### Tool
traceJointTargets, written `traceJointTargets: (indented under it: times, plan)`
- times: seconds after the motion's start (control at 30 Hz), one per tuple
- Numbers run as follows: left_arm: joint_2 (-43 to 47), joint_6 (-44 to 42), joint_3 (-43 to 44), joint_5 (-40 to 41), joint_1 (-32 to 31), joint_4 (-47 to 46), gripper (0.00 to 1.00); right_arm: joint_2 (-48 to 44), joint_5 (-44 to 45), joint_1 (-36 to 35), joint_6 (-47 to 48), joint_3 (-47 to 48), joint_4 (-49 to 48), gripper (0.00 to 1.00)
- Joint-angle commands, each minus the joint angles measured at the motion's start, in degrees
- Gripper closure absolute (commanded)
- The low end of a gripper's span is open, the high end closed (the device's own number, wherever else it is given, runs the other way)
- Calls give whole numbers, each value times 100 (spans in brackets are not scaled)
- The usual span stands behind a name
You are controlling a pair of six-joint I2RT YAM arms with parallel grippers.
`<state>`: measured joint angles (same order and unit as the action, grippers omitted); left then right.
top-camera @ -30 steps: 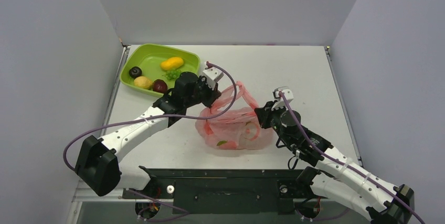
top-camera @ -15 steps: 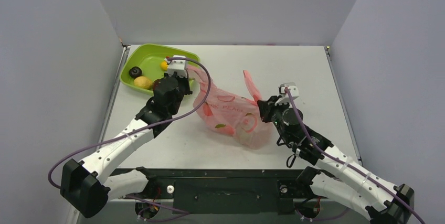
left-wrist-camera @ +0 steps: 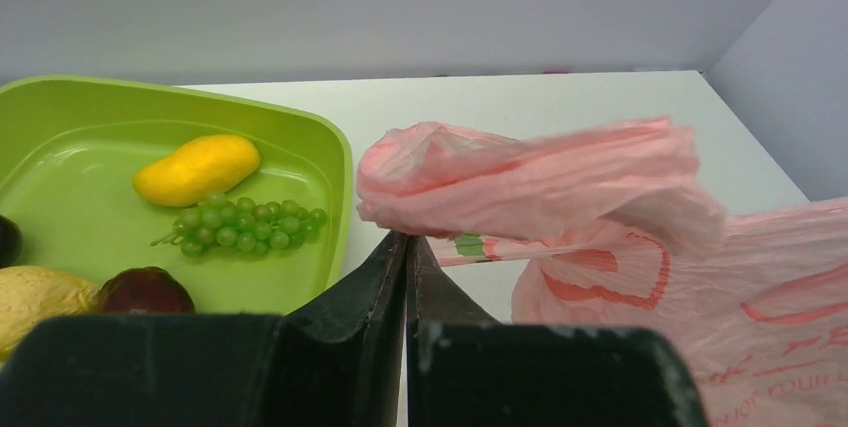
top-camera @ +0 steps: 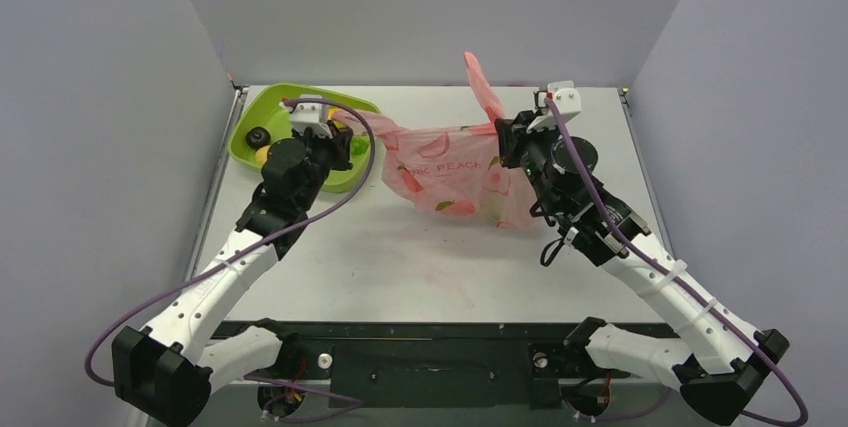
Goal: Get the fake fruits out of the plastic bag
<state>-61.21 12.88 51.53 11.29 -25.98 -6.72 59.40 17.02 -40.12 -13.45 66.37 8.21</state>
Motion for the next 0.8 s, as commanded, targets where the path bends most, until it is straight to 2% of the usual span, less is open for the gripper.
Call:
traceJointTargets:
  times: [0.0,0.1,0.17,0.23,0.33,0.4,0.47,0.53,0.6,0.67,0.77]
  plan:
    - [-100,-16,233,-522,196,90,100,-221,-61,74,442,-307,137,100]
    - [-403,-1,339,-632,123,343,100,-534,-501,-34,178,-1015,125,86]
    - [-606,37,429,-571,93,486,100,-730,-717,-303,-68,-1551,188,80]
    - [-735,21,479,-543,60,540,100,-959,-705,-800,-223,-2060,329,71]
    - [-795,-57,499,-481,48,550,100,-1235,-834,-1620,-358,-2294,550,60]
    - [-785,-144,512,-379,55,564,100,-1323,-950,-1848,-477,-2304,761,56]
    - [-739,-232,493,-311,53,554,100,-1406,-656,-1904,-581,-2271,977,50]
    - [-690,-305,457,-284,38,526,100,-1478,-65,-1899,-599,-2202,1142,41]
    - [-652,-413,418,-248,-6,489,100,-1424,394,-1870,-609,-2001,1386,38]
    - [-603,-568,368,-170,-94,461,100,-1295,864,-1825,-752,-1519,1655,34]
    - [-569,-805,350,-48,-275,454,100,-996,1036,-1483,-876,-979,2001,27]
